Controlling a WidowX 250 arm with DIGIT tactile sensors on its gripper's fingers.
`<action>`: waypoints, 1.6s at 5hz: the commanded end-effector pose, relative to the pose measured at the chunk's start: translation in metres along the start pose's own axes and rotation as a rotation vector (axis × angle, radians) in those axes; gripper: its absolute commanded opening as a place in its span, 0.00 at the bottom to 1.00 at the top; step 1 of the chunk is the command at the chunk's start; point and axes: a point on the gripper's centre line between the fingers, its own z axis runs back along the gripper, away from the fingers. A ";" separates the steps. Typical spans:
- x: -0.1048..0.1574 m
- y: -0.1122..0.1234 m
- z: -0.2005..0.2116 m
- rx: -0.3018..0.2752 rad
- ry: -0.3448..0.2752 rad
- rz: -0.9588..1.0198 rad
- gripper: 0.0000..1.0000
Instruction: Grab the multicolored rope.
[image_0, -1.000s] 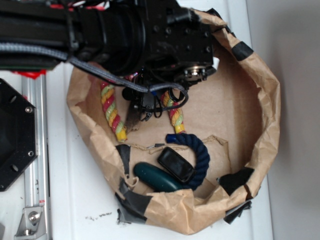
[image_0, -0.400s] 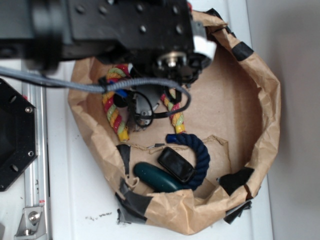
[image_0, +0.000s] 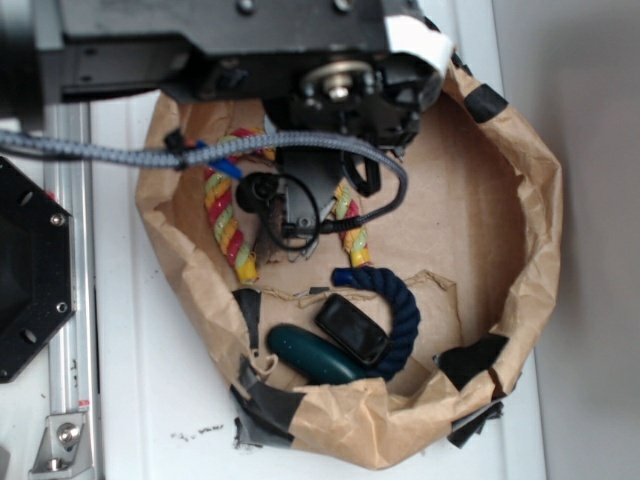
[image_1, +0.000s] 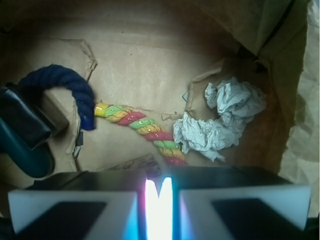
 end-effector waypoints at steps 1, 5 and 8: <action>-0.012 0.005 -0.019 0.032 0.042 -0.094 1.00; -0.025 0.022 -0.072 -0.042 0.171 -0.394 1.00; -0.018 0.032 -0.087 -0.085 0.222 -0.250 1.00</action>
